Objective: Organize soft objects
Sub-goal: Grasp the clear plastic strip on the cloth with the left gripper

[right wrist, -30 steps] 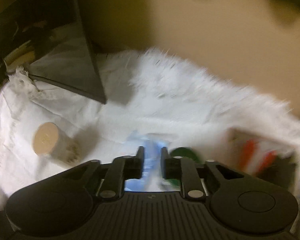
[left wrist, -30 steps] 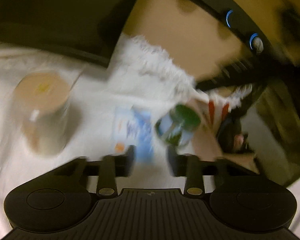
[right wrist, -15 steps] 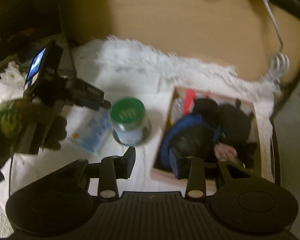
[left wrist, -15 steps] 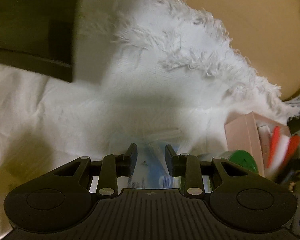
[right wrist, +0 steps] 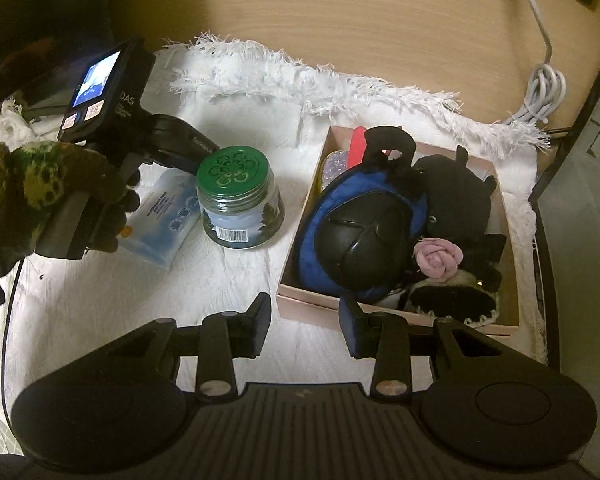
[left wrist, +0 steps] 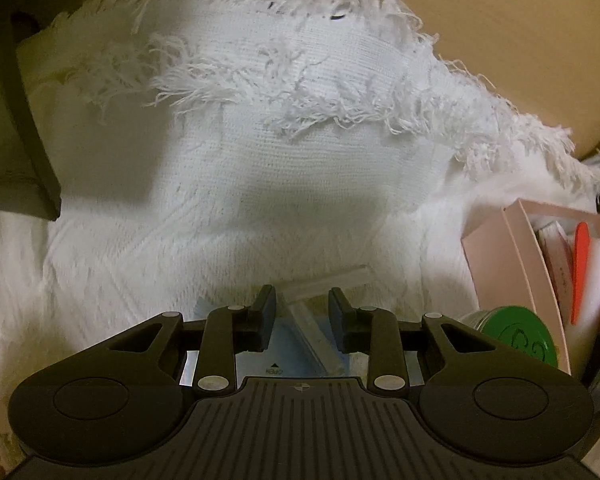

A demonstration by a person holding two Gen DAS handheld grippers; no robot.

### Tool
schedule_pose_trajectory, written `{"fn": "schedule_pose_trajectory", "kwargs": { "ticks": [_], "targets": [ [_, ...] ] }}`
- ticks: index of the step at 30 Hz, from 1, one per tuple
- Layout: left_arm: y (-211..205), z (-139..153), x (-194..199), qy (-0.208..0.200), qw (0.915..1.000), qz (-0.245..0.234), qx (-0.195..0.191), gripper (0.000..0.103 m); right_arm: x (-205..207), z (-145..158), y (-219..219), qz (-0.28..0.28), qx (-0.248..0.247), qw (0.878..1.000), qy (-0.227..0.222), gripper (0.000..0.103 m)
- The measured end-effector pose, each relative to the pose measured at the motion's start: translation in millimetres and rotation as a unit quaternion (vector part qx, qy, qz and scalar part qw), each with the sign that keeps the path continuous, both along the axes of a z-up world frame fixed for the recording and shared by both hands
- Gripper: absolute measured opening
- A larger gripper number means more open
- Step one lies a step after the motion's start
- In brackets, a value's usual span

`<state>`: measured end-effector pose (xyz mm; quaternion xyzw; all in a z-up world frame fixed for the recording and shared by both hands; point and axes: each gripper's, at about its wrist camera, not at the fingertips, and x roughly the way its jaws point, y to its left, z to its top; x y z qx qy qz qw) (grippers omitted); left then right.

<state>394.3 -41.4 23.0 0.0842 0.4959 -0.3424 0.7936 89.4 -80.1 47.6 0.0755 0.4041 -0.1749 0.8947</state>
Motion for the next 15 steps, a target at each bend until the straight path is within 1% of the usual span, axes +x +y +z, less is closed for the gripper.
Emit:
{"fn": "schedule_pose_trajectory", "kwargs": {
  "ticks": [2, 3, 5, 7, 9, 10, 12, 14, 15],
  "targets": [
    [0, 0, -1, -0.003, 1.0, -0.003, 0.0, 0.031, 0, 1, -1, -0.002, 0.0, 1.0, -0.001, 0.037],
    [2, 1, -1, -0.003, 1.0, -0.003, -0.001, 0.028, 0, 1, -1, -0.003, 0.0, 1.0, -0.001, 0.037],
    [2, 1, -2, -0.012, 0.9999, -0.004, 0.002, 0.026, 1, 1, 1, -0.003, 0.002, 1.0, -0.002, 0.037],
    [9, 4, -3, -0.012, 0.9999, 0.002, -0.008, 0.025, 2, 1, 4, 0.0, 0.004, 1.0, -0.003, 0.037],
    [25, 11, -7, -0.02, 0.9989, 0.02, -0.037, 0.025, 4, -1, 11, 0.007, 0.003, 1.0, -0.005, 0.037],
    [34, 16, -10, -0.026, 0.9979, 0.022, -0.055, 0.025, 7, -2, 14, 0.01, 0.002, 1.0, -0.007, 0.037],
    [55, 28, -18, -0.032, 0.9956, 0.017, -0.087, 0.025, 14, -5, 23, 0.015, 0.006, 1.0, -0.015, 0.037],
    [86, 41, -33, -0.027, 0.9908, 0.006, -0.132, 0.025, 22, -10, 32, 0.02, 0.01, 0.999, -0.027, 0.037],
    [102, 47, -42, -0.031, 0.9889, 0.005, -0.145, 0.025, 27, -13, 37, 0.023, 0.013, 0.999, -0.035, 0.038]
  ]
}}
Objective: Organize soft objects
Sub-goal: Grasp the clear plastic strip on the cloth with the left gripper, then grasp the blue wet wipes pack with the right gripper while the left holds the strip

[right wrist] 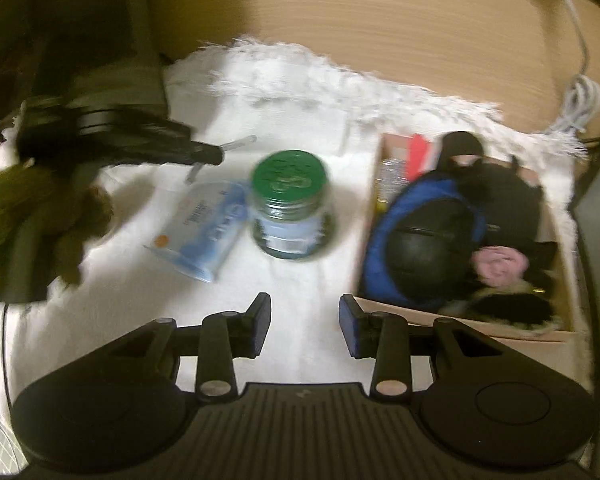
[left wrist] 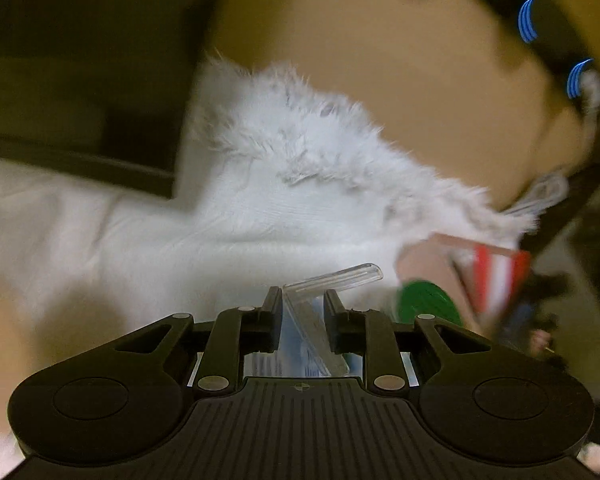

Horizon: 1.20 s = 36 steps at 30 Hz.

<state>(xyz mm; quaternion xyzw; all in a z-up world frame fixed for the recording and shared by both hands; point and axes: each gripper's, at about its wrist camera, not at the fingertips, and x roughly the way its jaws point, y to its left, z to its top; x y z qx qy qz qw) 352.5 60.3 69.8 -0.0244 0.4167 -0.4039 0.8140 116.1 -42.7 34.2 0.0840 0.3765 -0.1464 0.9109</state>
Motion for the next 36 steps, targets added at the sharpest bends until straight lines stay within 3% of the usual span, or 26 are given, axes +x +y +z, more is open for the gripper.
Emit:
{"fn": "schedule_pose_trajectory", "kwargs": {
  "ticks": [5, 7, 10, 13, 15, 18, 22, 25, 27, 30, 36],
  "targets": [
    [86, 21, -46, -0.025, 0.9983, 0.038, -0.035, 0.025, 35, -17, 21, 0.017, 0.067, 0.997, -0.03, 0.048],
    [120, 24, -58, -0.026, 0.9968, 0.063, -0.042, 0.025, 57, -21, 29, 0.017, 0.084, 0.996, -0.037, 0.057],
    [156, 19, -72, -0.027, 0.9953, 0.086, -0.035, 0.025, 94, -24, 43, 0.003, 0.08, 0.995, -0.056, 0.063],
    [180, 8, -85, -0.035, 0.9954, 0.088, -0.014, 0.025, 135, -30, 49, -0.028, 0.073, 0.996, -0.038, 0.064],
    [195, -3, -90, -0.034, 0.9949, 0.095, 0.001, 0.025, 155, -33, 55, -0.056, 0.057, 0.996, -0.031, 0.075],
    [214, -16, -87, -0.013, 0.9929, 0.118, 0.001, 0.025, 174, -31, 63, -0.067, 0.036, 0.997, -0.015, 0.083],
    [232, -22, -83, -0.003, 0.99, 0.141, -0.009, 0.025, 187, -34, 67, -0.108, -0.008, 0.994, 0.015, 0.084],
    [239, -22, -79, -0.004, 0.9887, 0.149, -0.015, 0.025, 189, -43, 56, -0.13, 0.017, 0.991, 0.03, 0.089],
    [241, -24, -77, 0.0, 0.9882, 0.152, -0.018, 0.025, 189, -44, 54, -0.122, 0.012, 0.992, 0.023, 0.089],
    [236, -26, -75, 0.005, 0.9888, 0.149, -0.017, 0.025, 187, -41, 52, -0.102, 0.006, 0.994, 0.025, 0.079],
    [223, -29, -76, 0.01, 0.9912, 0.13, -0.02, 0.025, 157, -32, 51, -0.071, 0.048, 0.995, 0.054, 0.078]
  ]
}}
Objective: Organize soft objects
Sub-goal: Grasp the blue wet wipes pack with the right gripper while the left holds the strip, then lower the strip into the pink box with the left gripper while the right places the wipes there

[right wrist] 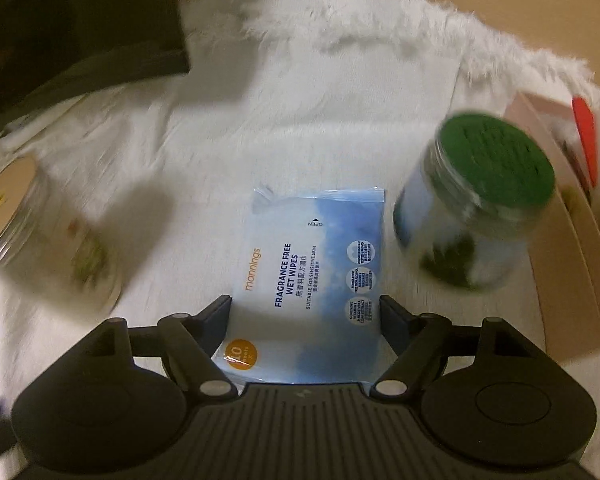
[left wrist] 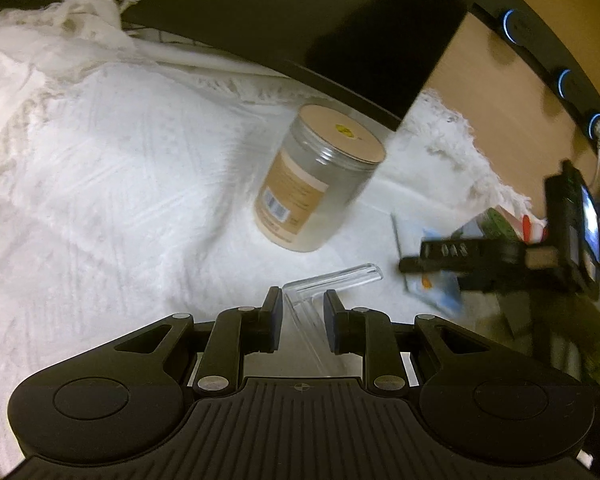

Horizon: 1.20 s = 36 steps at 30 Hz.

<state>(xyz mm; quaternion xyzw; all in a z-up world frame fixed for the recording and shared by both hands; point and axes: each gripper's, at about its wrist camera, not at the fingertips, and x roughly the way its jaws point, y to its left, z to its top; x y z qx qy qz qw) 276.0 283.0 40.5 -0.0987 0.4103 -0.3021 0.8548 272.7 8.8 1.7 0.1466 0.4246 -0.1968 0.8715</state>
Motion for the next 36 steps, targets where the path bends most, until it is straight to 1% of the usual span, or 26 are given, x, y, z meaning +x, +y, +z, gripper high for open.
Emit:
{"fn": "schedule_pose_trajectory", "kwargs": {
  "ticks": [2, 5, 6, 9, 10, 12, 13, 15, 17, 20, 25, 29, 31, 33, 36],
  "targets": [
    [-5, 0, 0, -0.001, 1.0, -0.005, 0.0, 0.025, -11, 0, 3, 0.03, 0.016, 0.999, -0.003, 0.079],
    [-12, 0, -1, -0.001, 0.9999, -0.013, 0.007, 0.025, -11, 0, 8, 0.062, 0.002, 0.998, -0.001, 0.081],
    [-14, 0, -1, -0.002, 0.9998, -0.016, 0.011, 0.025, -6, 0, 8, 0.064, -0.002, 0.998, 0.002, 0.082],
    [-20, 3, -4, -0.005, 0.9996, -0.021, 0.02, 0.025, 10, 0, 9, 0.069, -0.027, 0.997, 0.016, 0.082],
    [-22, 4, -5, -0.007, 0.9995, -0.022, 0.023, 0.025, 19, 0, 9, 0.07, -0.032, 0.997, 0.018, 0.083],
    [-25, 9, -9, -0.017, 0.9991, -0.024, 0.031, 0.025, 24, 0, 9, 0.072, -0.037, 0.997, 0.019, 0.082],
    [-27, 12, -10, -0.022, 0.9989, -0.024, 0.034, 0.025, 25, 1, 8, 0.075, -0.037, 0.996, 0.021, 0.078],
    [-29, 18, -12, -0.03, 0.9986, -0.023, 0.038, 0.025, 26, 4, 1, 0.083, -0.03, 0.996, 0.025, 0.077],
    [-32, 22, -14, -0.037, 0.9982, -0.023, 0.041, 0.025, 23, 8, -3, 0.092, -0.022, 0.995, 0.028, 0.076],
    [-37, 30, -15, -0.047, 0.9975, -0.023, 0.046, 0.025, 15, 20, -5, 0.103, -0.031, 0.994, 0.022, 0.075],
    [-48, 53, -9, -0.077, 0.9959, -0.017, 0.045, 0.025, -7, 56, -9, 0.13, -0.043, 0.99, -0.021, 0.075],
    [-63, 77, -1, -0.098, 0.9947, -0.016, 0.027, 0.025, -31, 95, -17, 0.151, -0.053, 0.985, -0.067, 0.075],
    [-75, 86, 2, -0.106, 0.994, -0.024, 0.016, 0.025, -44, 113, -26, 0.155, -0.06, 0.982, -0.094, 0.075],
    [-91, 93, 5, -0.107, 0.9937, -0.03, 0.013, 0.025, -58, 131, -40, 0.148, -0.069, 0.98, -0.117, 0.075],
    [-118, 101, 6, -0.109, 0.9926, -0.054, 0.003, 0.025, -78, 151, -62, 0.14, -0.073, 0.977, -0.146, 0.075]
  ]
}}
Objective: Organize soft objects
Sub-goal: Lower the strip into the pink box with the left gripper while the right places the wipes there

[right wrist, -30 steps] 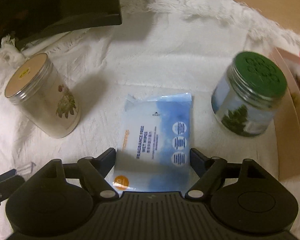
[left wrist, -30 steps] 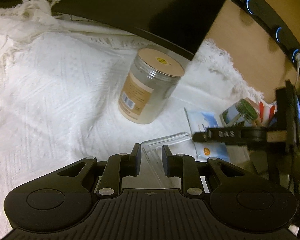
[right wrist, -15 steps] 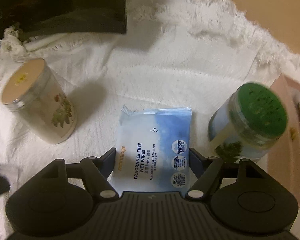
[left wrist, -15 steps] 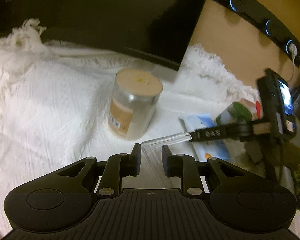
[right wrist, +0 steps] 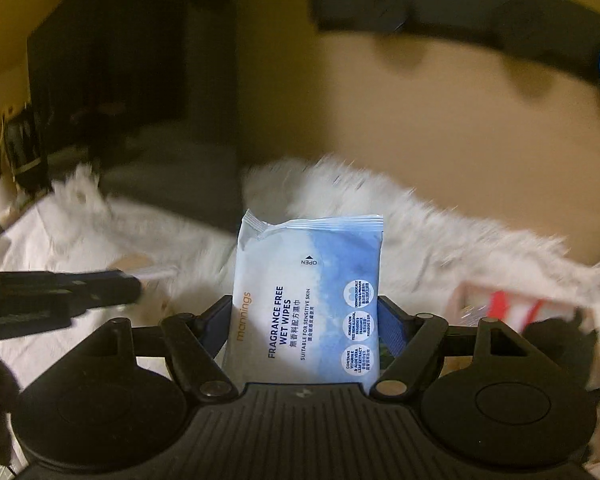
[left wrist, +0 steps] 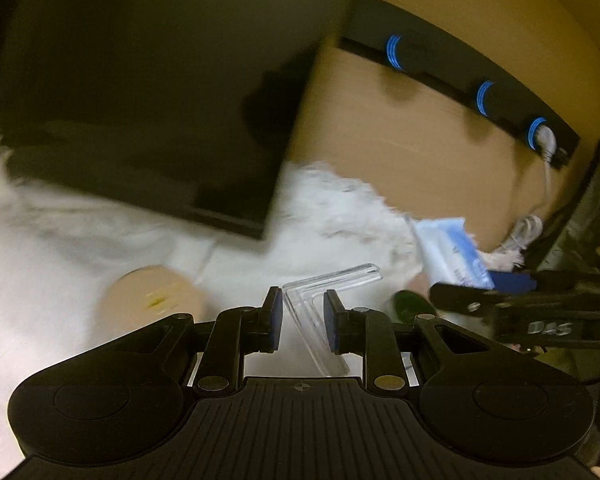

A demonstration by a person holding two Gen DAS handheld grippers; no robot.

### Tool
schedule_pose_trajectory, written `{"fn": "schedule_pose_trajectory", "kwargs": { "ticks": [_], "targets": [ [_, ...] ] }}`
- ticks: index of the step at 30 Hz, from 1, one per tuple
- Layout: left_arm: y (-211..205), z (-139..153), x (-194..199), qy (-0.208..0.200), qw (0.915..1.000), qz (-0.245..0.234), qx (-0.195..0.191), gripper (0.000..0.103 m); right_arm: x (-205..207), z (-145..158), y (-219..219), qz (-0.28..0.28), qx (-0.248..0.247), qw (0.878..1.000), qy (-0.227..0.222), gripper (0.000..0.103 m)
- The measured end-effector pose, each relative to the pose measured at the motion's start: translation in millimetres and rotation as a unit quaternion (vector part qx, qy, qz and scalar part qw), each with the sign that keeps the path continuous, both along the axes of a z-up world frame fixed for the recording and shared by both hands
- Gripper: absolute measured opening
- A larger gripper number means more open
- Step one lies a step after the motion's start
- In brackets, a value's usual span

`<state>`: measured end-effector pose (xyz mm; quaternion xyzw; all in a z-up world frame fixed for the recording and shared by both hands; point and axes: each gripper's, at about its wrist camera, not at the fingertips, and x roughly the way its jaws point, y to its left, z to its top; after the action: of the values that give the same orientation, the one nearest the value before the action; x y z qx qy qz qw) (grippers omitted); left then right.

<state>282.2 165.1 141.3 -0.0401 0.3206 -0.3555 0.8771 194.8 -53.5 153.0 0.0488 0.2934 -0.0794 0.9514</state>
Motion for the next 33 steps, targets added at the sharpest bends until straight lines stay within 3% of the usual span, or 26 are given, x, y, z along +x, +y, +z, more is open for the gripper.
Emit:
{"fn": "schedule_pose_trajectory", "kwargs": {
  "ticks": [10, 16, 19, 22, 27, 33],
  "targets": [
    [-132, 4, -11, 0.02, 0.9923, -0.121, -0.018, 0.025, -63, 29, -90, -0.101, -0.048, 0.993, -0.048, 0.075],
    [-223, -16, -32, 0.031, 0.9795, -0.199, -0.013, 0.026, -92, 20, -146, -0.158, -0.04, 0.986, -0.041, 0.075],
    [-255, -36, -43, 0.023, 0.9758, -0.216, 0.019, 0.025, -102, 6, -171, -0.172, -0.005, 0.984, -0.036, 0.075],
    [-271, -57, -49, 0.008, 0.9734, -0.215, 0.077, 0.028, -106, -12, -192, -0.176, 0.044, 0.983, -0.025, 0.075],
    [-271, -65, -50, -0.034, 0.9742, -0.204, 0.091, 0.034, -90, -55, -216, -0.173, 0.13, 0.976, 0.006, 0.075],
    [-262, -58, -48, -0.021, 0.9733, -0.208, 0.096, 0.031, -69, -68, -221, -0.173, 0.104, 0.979, 0.023, 0.076]
  ]
}}
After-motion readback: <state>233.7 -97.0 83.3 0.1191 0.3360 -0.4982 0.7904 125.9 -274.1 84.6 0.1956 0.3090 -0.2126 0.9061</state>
